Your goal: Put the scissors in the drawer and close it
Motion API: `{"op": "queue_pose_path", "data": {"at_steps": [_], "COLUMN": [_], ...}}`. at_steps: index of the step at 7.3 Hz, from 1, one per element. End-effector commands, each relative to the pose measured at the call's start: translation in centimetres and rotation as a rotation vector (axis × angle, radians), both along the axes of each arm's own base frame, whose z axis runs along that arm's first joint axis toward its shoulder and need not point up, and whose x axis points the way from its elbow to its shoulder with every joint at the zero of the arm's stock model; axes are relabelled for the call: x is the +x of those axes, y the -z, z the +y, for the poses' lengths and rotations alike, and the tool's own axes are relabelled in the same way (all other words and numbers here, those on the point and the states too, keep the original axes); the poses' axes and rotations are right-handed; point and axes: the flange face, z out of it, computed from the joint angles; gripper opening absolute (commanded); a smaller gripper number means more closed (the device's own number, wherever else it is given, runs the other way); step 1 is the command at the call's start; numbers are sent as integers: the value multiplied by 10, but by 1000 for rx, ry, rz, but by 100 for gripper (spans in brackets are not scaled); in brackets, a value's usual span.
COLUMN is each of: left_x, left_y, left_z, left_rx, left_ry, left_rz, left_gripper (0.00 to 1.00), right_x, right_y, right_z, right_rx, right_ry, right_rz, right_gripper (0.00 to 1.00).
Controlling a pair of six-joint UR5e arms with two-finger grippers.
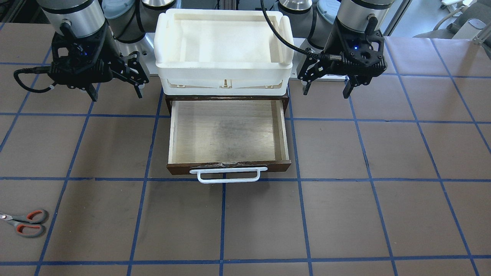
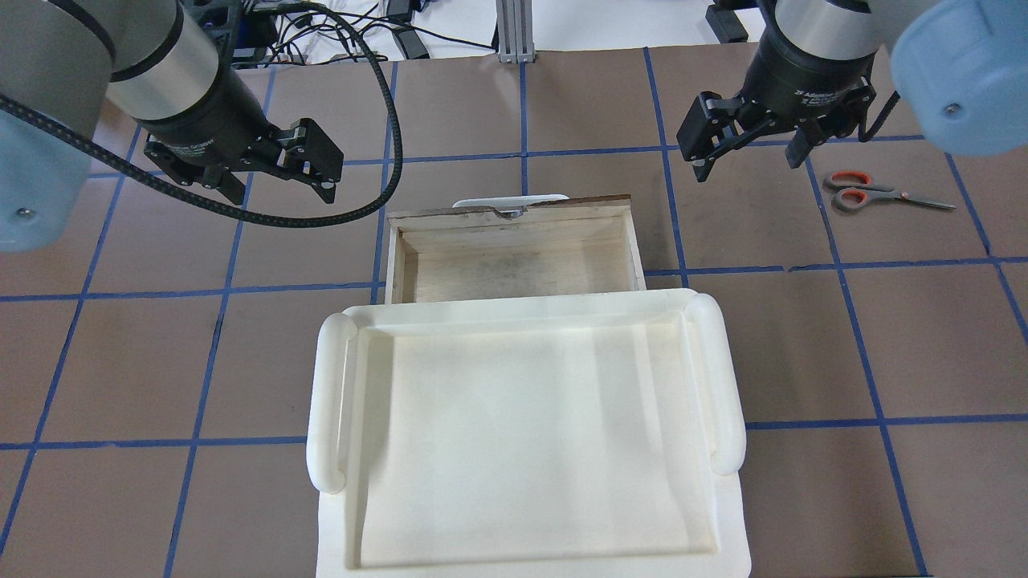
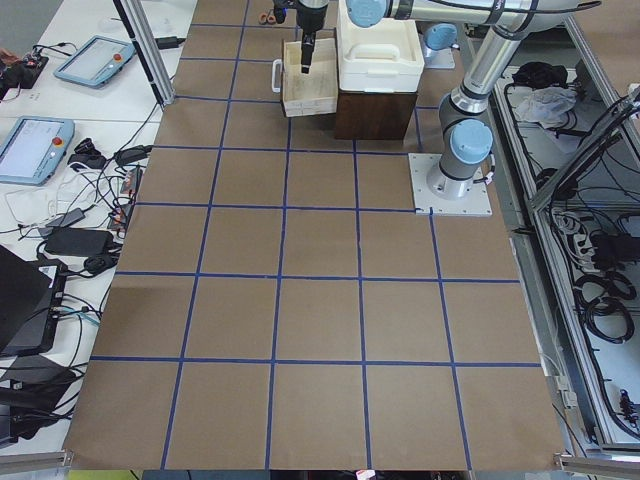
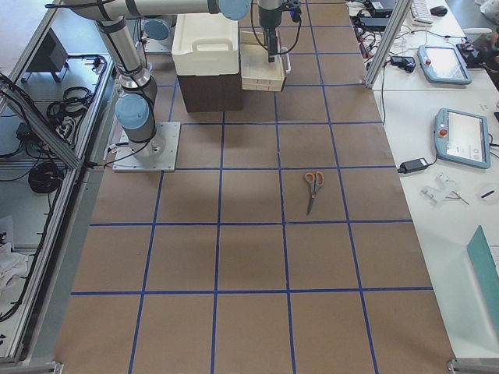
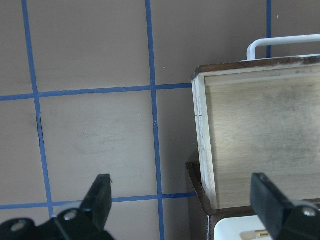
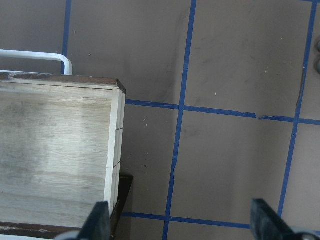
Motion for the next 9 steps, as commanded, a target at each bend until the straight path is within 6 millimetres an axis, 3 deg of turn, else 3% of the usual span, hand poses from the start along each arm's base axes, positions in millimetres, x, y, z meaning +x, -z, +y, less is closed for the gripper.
{"op": "queue_pose_path", "data": {"at_steps": [1,4,6,8,9], "left_x": [0,1,1,1,0], "left_y": [-2,-2,-1,-2,-1], "left_z": [1,1,1,1,2], "left_rx": [-3,-2,-2,-3,-2], "left_ry": [0,-4,-4,-2,1], "left_rz": [-1,-3,-3,-3,-1], "left_gripper": [100,100,100,100,100], "right_x": [-1,-1,-5,-53,-72], "right_y": [2,1,11,16,34], "right_z": [0,-1,-10,-24,-38], "right_rx": [6,1,17,24,57], "right_ry": [-5,-15,-139,-245,-296], "right_rz": [0,2,8,7,0], "right_gripper": [100,100,100,100,100]}}
